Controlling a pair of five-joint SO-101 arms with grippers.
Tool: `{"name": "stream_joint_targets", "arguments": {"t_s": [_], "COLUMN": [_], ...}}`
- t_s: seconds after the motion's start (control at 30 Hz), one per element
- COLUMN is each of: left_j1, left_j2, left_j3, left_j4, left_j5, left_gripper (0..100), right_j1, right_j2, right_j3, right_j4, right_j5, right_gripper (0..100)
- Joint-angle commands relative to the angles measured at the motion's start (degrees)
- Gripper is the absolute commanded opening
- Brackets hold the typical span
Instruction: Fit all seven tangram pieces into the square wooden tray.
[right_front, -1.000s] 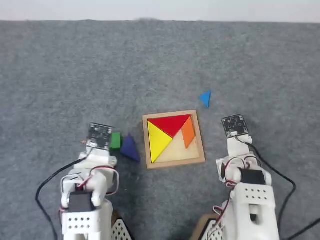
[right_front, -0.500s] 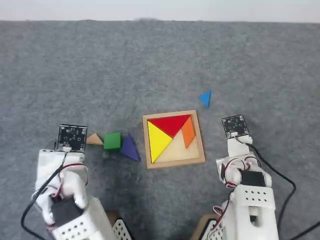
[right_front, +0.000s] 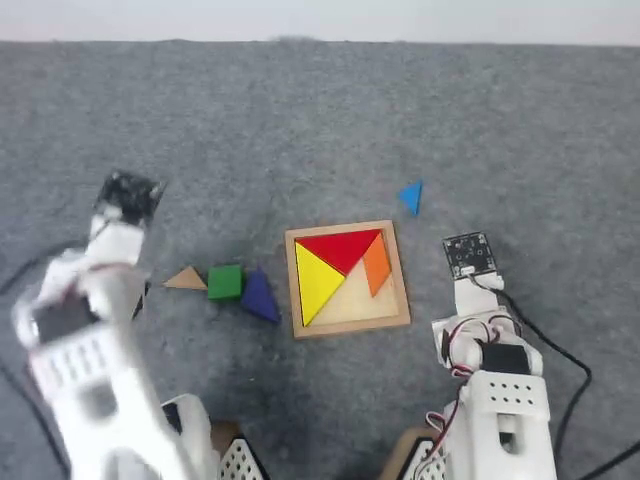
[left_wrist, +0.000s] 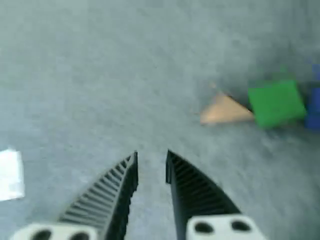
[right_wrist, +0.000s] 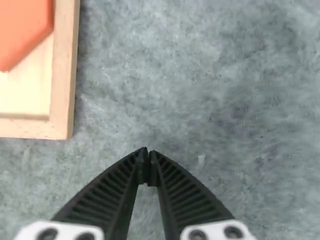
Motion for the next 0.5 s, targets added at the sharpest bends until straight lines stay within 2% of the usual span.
{"name": "stream_joint_targets", "arguments": {"t_s": [0.0,0.13,0.27,0.33,0.47], "left_j1": [4.1,8.8,10.4,10.2,10.3], "left_j2": [20.6,28.8,31.6,32.8,37.2], "left_j3": [-11.6,-14.0,-13.9,-13.4,-12.0], "left_j4": [4.7,5.7,1.2,-1.6,-6.8], "left_j5": [-0.6,1.2,4.5,3.3,-4.1], "left_gripper": [9,9,10,12,15], "right_j1": [-0.1,-0.1,-0.1,-0.1,-0.1], "right_j2": [-1.5,-1.5,-1.5,-1.5,-1.5], "right_j3": [-0.4,-0.4,-0.4,-0.3,-0.3], "right_j4": [0.0,0.0,0.0,0.0,0.0], "right_j5": [1.1,1.1,2.5,3.0,3.0], "right_gripper": [0.9,0.9,0.9,0.9,0.9]}}
